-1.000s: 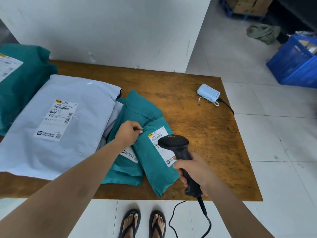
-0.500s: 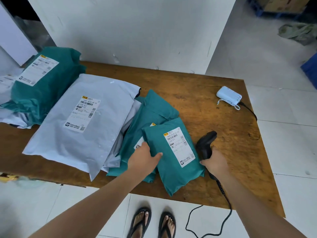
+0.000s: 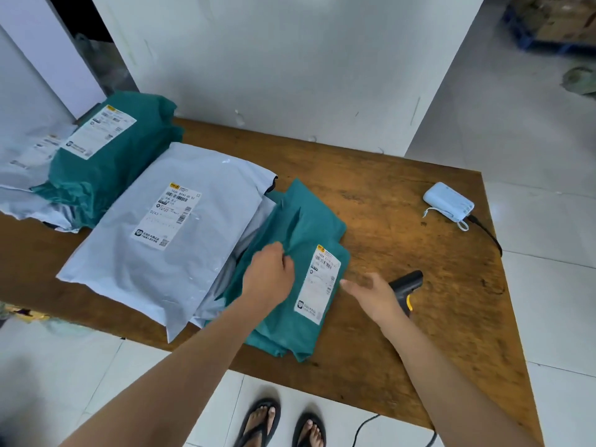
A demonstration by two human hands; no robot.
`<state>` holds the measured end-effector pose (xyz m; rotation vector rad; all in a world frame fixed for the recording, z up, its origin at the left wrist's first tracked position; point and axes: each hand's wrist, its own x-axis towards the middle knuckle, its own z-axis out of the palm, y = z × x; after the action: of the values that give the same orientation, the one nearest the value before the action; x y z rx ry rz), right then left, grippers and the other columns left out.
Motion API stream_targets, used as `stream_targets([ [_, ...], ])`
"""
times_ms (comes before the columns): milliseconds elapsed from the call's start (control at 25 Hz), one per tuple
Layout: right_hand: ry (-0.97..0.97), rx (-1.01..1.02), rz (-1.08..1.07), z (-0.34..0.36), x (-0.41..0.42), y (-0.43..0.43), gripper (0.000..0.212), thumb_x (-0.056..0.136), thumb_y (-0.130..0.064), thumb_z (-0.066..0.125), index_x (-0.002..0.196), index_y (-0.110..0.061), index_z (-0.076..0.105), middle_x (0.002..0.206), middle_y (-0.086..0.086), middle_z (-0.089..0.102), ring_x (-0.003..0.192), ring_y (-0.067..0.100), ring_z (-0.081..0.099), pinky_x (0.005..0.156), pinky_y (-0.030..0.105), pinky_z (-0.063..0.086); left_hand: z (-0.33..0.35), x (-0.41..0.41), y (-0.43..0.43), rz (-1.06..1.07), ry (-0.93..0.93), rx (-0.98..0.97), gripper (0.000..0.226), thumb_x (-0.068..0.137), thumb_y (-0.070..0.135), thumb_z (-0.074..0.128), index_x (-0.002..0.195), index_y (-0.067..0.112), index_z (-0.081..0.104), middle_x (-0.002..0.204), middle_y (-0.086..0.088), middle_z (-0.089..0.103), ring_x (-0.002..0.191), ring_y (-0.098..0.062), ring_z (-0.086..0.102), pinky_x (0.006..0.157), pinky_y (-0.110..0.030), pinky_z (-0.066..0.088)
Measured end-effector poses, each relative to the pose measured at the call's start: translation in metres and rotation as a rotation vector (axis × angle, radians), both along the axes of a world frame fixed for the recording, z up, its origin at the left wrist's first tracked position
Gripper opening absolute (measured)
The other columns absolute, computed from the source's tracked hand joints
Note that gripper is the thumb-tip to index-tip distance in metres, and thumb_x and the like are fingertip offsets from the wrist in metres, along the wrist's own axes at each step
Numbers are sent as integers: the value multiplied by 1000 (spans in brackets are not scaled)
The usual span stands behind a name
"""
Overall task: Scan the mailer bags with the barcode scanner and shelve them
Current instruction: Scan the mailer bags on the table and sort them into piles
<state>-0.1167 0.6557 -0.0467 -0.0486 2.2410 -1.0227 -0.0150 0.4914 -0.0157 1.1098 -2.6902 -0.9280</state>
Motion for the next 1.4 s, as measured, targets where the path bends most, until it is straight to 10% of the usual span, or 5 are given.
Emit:
stream_targets([
  [160, -368, -213, -123, -11, 1, -29, 64, 81, -37, 75, 133, -11, 48, 123, 6, 60, 106, 24, 61, 82, 36, 52, -2, -11, -51, 93, -17, 18, 29, 97, 16, 39, 117, -4, 47, 121, -22, 52, 113, -39, 51, 93, -44, 40],
  [400, -593, -460, -280, -28, 16, -56, 38, 69, -21, 83, 104, -9, 72, 106, 12, 74, 99, 29, 69, 94, 48, 52, -34, 2, -26, 181, -313, 501, 116, 76, 69, 57, 147, -5, 2, 152, -18, 29, 137, -33, 34, 110, -39, 34],
  [960, -491, -646, -356, -20, 6, -23, 45, 68, -17, 78, 112, -9, 69, 106, 16, 74, 95, 35, 70, 79, 44, 58, -39, 1, -23, 155, -24, 1276, 67, 70, 54, 75, 125, 19, 58, 109, -3, 73, 99, -23, 69, 93, -37, 52],
  [1120, -377, -415, -199, -21, 9, -31, 42, 73, -20, 82, 111, -12, 67, 100, 5, 75, 84, 19, 73, 60, 27, 58, -52, 3, -27, 336, -54, 1009, 103, 63, 56, 79, 141, 14, 27, 129, -7, 55, 108, -26, 60, 94, -38, 50],
  [1400, -260, -344, -68, -21, 9, -36, 49, 75, -47, 73, 117, -22, 66, 110, 2, 74, 94, 19, 72, 77, 32, 59, -47, 1, -20, 271, -58, 1193, 59, 82, 63, 54, 124, 21, 62, 110, -5, 71, 103, -25, 66, 98, -40, 49],
])
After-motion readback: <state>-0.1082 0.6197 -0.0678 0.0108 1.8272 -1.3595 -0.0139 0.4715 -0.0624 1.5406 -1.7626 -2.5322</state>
